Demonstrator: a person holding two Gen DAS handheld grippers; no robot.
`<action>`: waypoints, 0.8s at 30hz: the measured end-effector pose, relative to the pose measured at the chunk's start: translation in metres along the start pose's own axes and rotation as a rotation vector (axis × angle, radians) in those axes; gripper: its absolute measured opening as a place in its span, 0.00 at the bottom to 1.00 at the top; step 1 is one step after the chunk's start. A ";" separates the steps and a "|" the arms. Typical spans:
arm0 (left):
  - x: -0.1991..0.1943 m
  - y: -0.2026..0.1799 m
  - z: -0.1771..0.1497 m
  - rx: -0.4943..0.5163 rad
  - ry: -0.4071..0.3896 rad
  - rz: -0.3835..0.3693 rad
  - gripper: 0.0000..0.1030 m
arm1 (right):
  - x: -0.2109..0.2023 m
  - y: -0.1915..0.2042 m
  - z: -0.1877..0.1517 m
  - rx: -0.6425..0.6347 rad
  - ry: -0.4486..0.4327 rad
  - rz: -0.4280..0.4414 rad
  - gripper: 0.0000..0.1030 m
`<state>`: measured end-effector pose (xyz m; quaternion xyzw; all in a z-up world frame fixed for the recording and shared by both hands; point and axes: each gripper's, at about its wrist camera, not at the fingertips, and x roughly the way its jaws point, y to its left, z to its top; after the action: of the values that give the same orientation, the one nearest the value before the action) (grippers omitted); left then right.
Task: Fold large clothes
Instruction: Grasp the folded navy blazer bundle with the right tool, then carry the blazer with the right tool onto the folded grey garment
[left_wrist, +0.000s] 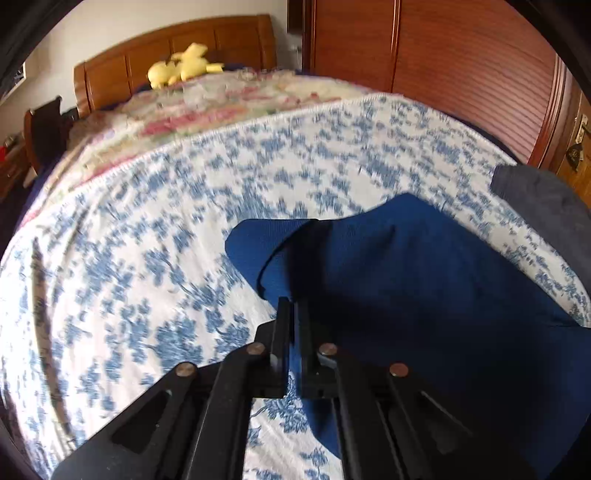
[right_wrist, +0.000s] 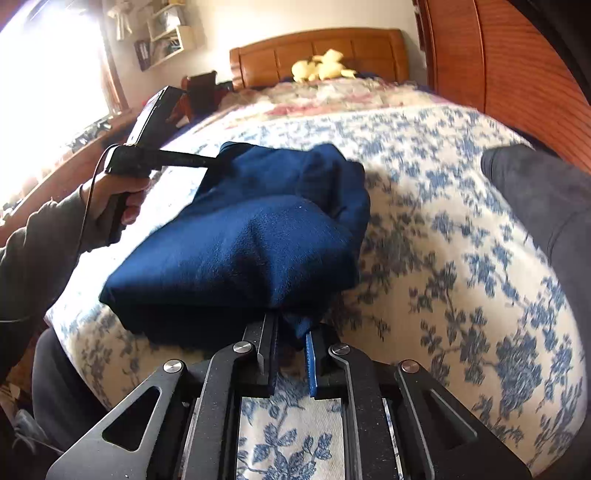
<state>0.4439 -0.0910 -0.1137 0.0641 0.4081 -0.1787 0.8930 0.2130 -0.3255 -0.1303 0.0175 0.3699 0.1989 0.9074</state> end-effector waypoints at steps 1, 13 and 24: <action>-0.010 -0.001 0.003 -0.001 -0.018 -0.002 0.00 | -0.004 0.002 0.004 -0.005 -0.015 0.001 0.08; -0.090 -0.065 0.033 0.082 -0.168 -0.014 0.00 | -0.054 -0.010 0.036 -0.077 -0.172 -0.028 0.07; -0.098 -0.174 0.109 0.175 -0.271 -0.095 0.00 | -0.128 -0.089 0.063 -0.080 -0.308 -0.169 0.06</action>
<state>0.3965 -0.2549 0.0373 0.0973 0.2696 -0.2625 0.9214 0.2036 -0.4483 -0.0153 -0.0194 0.2185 0.1312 0.9668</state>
